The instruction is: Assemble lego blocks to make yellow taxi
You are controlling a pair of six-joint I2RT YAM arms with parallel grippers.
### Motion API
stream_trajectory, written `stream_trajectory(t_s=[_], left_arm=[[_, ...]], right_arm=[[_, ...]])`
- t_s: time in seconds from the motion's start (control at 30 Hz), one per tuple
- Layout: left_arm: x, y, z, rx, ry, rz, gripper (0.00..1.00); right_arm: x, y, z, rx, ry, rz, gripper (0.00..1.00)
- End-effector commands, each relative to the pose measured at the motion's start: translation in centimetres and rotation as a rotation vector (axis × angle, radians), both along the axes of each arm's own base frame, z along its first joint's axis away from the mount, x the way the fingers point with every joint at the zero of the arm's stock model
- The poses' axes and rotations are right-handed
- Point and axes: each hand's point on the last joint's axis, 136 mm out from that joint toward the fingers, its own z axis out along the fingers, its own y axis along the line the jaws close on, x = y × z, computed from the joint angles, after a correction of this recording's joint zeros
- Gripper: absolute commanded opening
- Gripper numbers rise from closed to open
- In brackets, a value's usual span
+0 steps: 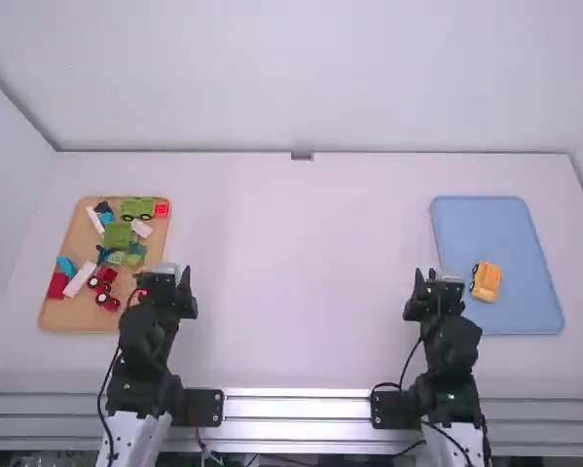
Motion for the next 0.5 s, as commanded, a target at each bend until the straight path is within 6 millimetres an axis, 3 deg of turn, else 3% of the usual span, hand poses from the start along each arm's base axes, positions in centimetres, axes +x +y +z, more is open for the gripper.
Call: stream_trajectory(t_s=[0.0, 0.13, 0.47], left_arm=[[-0.2, 0.1, -0.8, -0.006, -0.009, 0.008, 0.22], [-0.3, 0.1, -0.5, -0.006, -0.047, 0.007, 0.16], [-0.5, 0.1, 1.3, -0.006, -0.128, 0.007, 0.03]], right_arm=[[-0.1, 0.0, 0.3, 0.003, -0.025, 0.001, 0.2], [-0.2, 0.0, 1.3, 0.003, -0.072, 0.001, 0.15], [-0.2, 0.0, 1.3, 0.003, -0.072, 0.001, 0.02]])
